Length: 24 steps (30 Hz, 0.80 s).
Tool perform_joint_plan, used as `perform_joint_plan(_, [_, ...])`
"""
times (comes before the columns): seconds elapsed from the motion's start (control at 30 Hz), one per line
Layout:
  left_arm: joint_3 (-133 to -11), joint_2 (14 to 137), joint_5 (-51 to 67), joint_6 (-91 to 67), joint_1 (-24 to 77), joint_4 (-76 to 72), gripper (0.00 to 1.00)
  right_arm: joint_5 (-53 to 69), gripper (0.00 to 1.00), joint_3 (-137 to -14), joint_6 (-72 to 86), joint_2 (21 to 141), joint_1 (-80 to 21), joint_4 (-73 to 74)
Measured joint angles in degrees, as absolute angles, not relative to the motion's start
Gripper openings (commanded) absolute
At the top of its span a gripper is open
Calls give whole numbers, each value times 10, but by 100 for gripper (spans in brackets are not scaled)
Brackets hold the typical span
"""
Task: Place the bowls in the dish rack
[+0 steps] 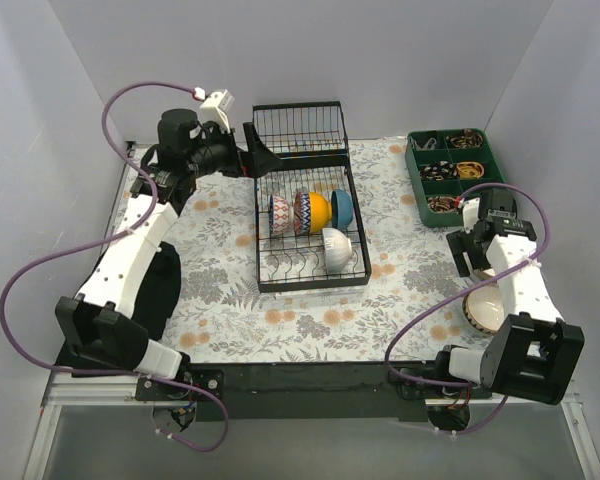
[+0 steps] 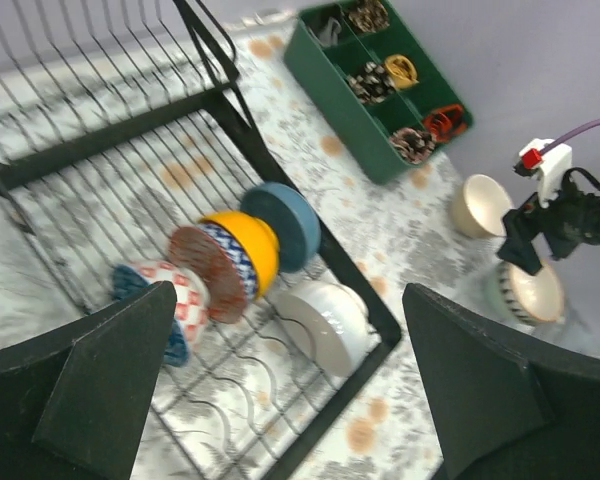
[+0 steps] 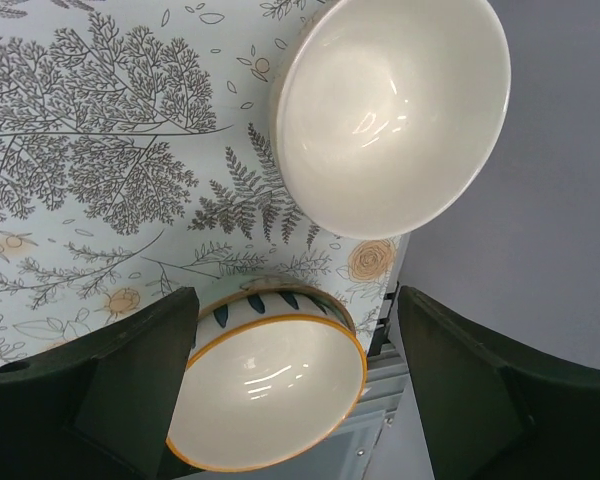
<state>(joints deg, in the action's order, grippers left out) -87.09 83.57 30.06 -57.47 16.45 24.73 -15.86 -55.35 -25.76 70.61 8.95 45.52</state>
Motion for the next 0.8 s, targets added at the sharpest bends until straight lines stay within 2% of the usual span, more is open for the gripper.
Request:
perform_joint_plan(0.2, [-924, 813, 249, -475, 135, 295, 98, -143, 88, -554, -257, 768, 114, 422])
perform_joint_plan(0.43, [-940, 845, 232, -453, 128, 338, 98, -114, 83, -553, -256, 813, 122, 373])
perform_joint_plan(0.6, [-941, 856, 228, -442, 128, 350, 98, -97, 66, -553, -260, 853, 123, 347])
perform_joint_plan(0.7, [-941, 857, 223, -436, 128, 352, 98, -84, 49, -553, -264, 872, 123, 343])
perform_joint_plan(0.73, [-942, 857, 219, -432, 128, 352, 98, -79, 36, -553, -267, 875, 123, 343])
perform_joint_plan(0.8, [-943, 857, 213, -428, 128, 351, 98, -70, 25, -554, -275, 876, 124, 342])
